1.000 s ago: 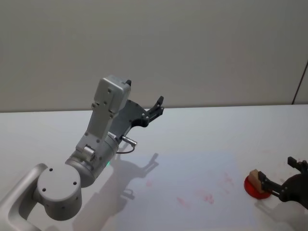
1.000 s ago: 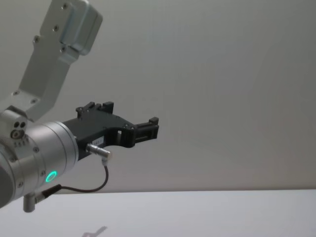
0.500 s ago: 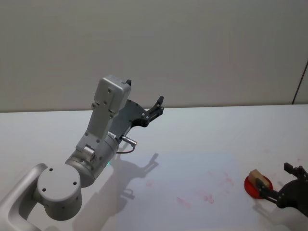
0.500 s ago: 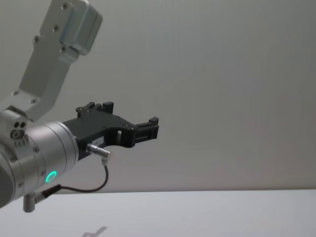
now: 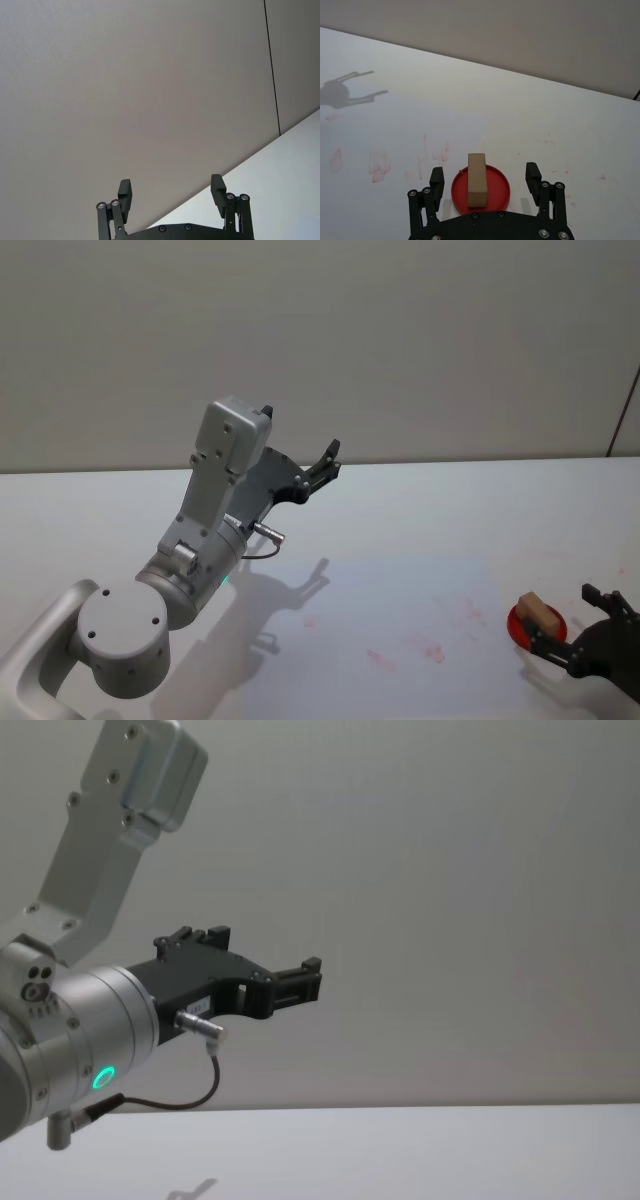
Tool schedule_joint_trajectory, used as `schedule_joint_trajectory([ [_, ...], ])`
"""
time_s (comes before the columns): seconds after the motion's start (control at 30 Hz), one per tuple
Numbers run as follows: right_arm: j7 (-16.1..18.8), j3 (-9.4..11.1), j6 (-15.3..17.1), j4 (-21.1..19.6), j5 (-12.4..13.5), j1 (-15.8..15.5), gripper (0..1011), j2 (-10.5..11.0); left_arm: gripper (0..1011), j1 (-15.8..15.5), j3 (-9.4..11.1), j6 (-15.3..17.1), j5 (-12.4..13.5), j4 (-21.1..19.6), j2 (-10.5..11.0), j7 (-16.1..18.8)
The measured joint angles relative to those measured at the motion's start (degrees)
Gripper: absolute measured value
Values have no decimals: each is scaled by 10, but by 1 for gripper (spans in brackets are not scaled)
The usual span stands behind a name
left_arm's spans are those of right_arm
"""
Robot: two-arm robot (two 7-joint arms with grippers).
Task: Use the one hand to pick up the stamp and affix it onto the A4 paper.
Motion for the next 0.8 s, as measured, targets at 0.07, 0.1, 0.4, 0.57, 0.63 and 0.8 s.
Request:
schedule_joint_trajectory([
  [0.07, 0, -1, -5, 4, 0, 1, 1001, -2, 1001, 0, 0, 0, 0, 0, 0, 0],
  [0.1, 0, -1, -6, 5, 0, 2, 1001, -3, 1001, 0, 0, 0, 0, 0, 0, 0],
  [0.4, 0, -6, -22, 14, -6, 4, 1001, -11, 1001, 0, 0, 0, 0, 0, 0, 0],
  [0.57, 2, -10, -32, 19, -15, 5, 1001, -17, 1001, 0, 0, 0, 0, 0, 0, 0],
  [0.63, 3, -12, -33, 19, -18, 5, 1001, -18, 1001, 0, 0, 0, 0, 0, 0, 0],
  [0.8, 3, -15, -40, 24, -27, 6, 1001, -22, 1001, 0, 0, 0, 0, 0, 0, 0],
])
